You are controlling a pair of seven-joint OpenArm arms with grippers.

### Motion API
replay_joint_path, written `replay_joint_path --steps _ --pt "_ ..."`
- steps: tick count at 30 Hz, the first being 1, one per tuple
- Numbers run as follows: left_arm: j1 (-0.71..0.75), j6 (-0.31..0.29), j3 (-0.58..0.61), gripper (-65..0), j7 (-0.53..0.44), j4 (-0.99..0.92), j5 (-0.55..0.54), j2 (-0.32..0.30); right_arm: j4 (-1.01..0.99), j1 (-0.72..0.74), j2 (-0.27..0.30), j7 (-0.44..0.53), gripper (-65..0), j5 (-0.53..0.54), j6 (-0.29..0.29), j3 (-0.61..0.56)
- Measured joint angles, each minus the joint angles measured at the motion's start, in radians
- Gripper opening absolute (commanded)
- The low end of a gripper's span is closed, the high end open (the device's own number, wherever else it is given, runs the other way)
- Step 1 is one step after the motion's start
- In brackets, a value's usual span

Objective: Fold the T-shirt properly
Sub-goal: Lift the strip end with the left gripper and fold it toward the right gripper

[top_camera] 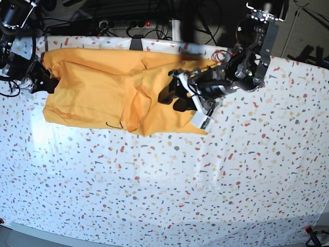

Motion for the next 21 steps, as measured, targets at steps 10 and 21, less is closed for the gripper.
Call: replay_joint_path --steps 10,21 --pt "0.000 0.000 0.129 -33.6 -0.012 0.000 0.104 0.040 0.000 0.000 0.067 -0.041 -18.1 0.000 0.000 -0.001" --pt "-0.001 -0.001 0.127 -33.6 -0.023 0.000 0.139 0.091 0.000 0.002 0.080 -0.081 -17.7 0.206 0.000 -0.001"
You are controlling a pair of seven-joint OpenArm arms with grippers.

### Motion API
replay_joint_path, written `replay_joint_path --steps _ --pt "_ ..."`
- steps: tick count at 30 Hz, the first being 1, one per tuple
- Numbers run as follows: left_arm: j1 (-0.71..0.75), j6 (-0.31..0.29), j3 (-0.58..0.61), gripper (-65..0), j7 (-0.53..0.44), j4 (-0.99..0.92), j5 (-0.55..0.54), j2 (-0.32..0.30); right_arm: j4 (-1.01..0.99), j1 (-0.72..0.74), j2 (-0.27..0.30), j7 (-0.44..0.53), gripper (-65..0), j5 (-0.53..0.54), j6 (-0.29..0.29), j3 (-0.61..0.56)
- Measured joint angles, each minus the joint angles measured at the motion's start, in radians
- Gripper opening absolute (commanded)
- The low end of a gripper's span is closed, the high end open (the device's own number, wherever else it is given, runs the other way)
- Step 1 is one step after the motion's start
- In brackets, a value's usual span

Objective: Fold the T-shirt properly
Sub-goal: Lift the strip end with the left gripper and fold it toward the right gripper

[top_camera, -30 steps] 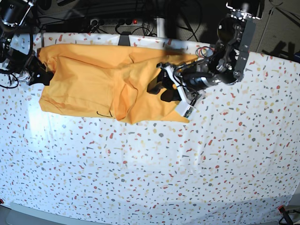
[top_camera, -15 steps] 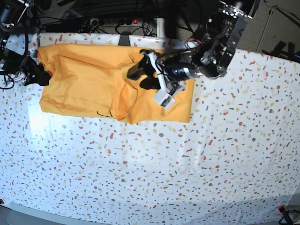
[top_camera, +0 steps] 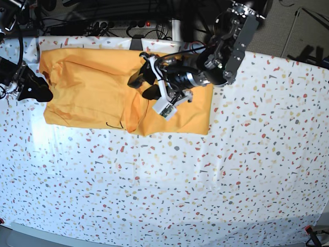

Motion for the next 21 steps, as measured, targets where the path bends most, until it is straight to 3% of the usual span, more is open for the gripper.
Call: replay_joint_path --steps 3,10,16,18,21 --pt "0.000 0.000 0.000 -33.6 -0.004 0.000 0.000 0.005 0.000 0.000 0.000 0.000 -17.7 -0.015 0.000 0.000" --pt "-0.014 0.000 0.000 -33.6 -0.051 0.000 0.000 0.005 0.000 0.000 0.000 0.003 -17.7 -0.170 0.000 0.000" --pt "-0.035 0.003 0.011 -33.6 -0.044 0.000 0.000 0.009 0.000 0.000 0.000 0.190 -17.7 -0.291 0.000 0.000" --pt "-0.032 0.003 0.019 -33.6 -0.043 0.000 0.006 0.014 0.000 0.000 0.000 0.196 -17.7 -0.298 0.000 0.000" --pt "-0.032 0.000 0.026 -33.6 -0.037 0.000 0.144 0.024 0.000 0.000 0.000 0.172 -17.7 -0.301 0.000 0.000"
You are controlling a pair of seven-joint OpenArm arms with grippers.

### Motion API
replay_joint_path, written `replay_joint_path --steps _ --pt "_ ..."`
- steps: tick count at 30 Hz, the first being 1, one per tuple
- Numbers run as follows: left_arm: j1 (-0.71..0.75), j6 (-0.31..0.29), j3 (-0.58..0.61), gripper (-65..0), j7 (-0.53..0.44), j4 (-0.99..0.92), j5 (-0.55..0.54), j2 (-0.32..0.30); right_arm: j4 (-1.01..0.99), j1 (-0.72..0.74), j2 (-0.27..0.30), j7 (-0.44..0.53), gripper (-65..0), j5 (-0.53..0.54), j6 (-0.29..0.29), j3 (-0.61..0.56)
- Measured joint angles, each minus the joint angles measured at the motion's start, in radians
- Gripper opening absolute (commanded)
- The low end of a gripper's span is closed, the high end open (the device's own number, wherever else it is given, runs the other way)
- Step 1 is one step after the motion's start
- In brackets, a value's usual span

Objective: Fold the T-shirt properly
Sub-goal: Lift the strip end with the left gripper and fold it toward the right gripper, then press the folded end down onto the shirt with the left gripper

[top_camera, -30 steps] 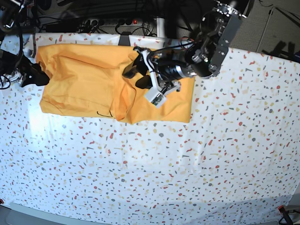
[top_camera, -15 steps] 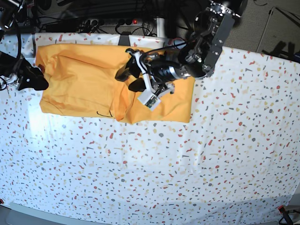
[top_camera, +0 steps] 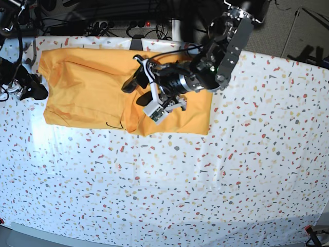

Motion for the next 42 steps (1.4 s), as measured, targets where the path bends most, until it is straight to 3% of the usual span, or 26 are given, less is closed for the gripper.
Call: replay_joint_path --steps 3,12,20,27,31,39,42 --pt "-0.002 0.059 -0.002 -33.6 0.000 0.000 0.108 -0.003 0.000 -0.001 0.000 -0.018 -17.7 0.000 0.000 0.000" --pt "-0.019 0.059 -0.002 -33.7 0.000 0.000 0.116 -0.003 0.000 0.000 0.000 -0.018 -17.7 0.000 0.000 0.000" --pt "-0.055 0.086 -0.002 -33.7 0.001 0.003 0.350 -0.003 0.000 0.000 0.000 -0.017 -17.7 0.000 0.000 0.000" --pt "-0.047 0.085 -0.002 -37.6 -0.022 0.004 0.357 -0.003 0.000 0.000 0.000 -0.018 -17.7 0.000 0.000 0.000" --pt "-0.049 0.167 0.023 -37.5 -0.035 0.005 0.323 -0.004 0.000 0.000 0.000 -0.018 -17.7 0.000 0.000 0.000" --pt "-0.050 0.293 0.219 -37.5 -0.057 -0.012 0.361 -0.005 0.000 0.000 0.000 -0.022 -17.7 0.000 0.000 0.000" --pt "-0.050 0.295 0.279 -37.5 -0.071 -0.027 0.351 -0.006 0.000 0.000 0.000 -0.025 -17.7 0.000 0.000 0.000"
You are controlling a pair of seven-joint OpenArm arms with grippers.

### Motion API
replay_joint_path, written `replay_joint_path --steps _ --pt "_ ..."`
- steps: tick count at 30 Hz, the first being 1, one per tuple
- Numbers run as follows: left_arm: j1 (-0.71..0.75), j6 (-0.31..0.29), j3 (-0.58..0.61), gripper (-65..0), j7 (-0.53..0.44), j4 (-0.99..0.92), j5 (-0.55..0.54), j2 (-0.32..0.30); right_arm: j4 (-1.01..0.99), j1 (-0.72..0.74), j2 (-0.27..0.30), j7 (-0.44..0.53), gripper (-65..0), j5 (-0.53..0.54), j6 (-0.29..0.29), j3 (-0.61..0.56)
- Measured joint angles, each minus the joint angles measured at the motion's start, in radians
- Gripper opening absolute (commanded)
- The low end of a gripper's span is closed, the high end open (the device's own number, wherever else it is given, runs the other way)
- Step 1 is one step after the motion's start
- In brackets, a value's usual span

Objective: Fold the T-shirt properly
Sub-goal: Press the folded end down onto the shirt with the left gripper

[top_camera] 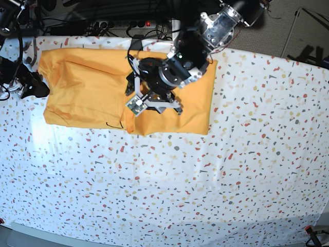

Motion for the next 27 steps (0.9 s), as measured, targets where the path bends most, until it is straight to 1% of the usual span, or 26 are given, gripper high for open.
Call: replay_joint_path --steps 2,4,10,12,15,17,18,19,24,26,27 --pt "0.000 -0.001 0.037 -37.5 -0.012 0.000 -0.056 0.001 0.000 0.000 0.000 0.000 -17.7 0.000 0.000 0.000" --pt "0.000 -0.004 0.067 -37.5 -0.032 0.000 -0.083 0.004 0.000 0.000 0.000 0.000 -17.7 0.000 0.000 0.000" --pt "-0.013 -0.001 0.078 -37.5 -0.028 0.000 -0.063 0.074 0.000 0.008 0.000 0.000 -17.7 0.000 0.000 0.000" --pt "-0.035 -0.002 0.079 -37.5 0.019 0.000 -0.045 0.098 0.000 0.009 0.000 0.000 -17.7 0.003 0.000 0.000" --pt "-0.080 0.003 0.079 -37.5 0.116 0.015 0.005 0.113 0.000 0.009 0.000 -0.001 -17.8 0.033 0.000 0.000" --pt "-0.106 0.028 0.078 -37.5 0.173 0.044 0.050 0.111 0.000 0.011 0.000 -0.024 -17.8 0.058 0.000 0.000" --pt "-0.117 0.050 0.078 -37.5 0.188 0.059 0.083 0.110 0.000 0.011 0.000 -0.032 -17.8 0.066 0.000 0.000" --pt "-0.123 0.059 0.078 -37.5 0.196 0.074 0.115 0.110 0.000 0.014 -0.001 -0.047 -17.8 0.071 0.000 0.000" --pt "-0.130 0.059 0.079 -37.5 0.321 0.121 0.298 0.107 0.000 0.014 -0.016 -0.094 -18.0 0.072 0.000 -0.005" --pt "-0.130 0.080 0.079 -37.5 0.333 0.121 0.306 0.085 0.000 0.014 -0.016 -0.136 -18.0 0.071 0.000 -0.006" --pt "-0.130 0.101 0.079 -37.5 0.334 0.121 0.305 0.069 0.000 0.014 -0.016 -0.141 -18.0 0.071 0.000 -0.006"
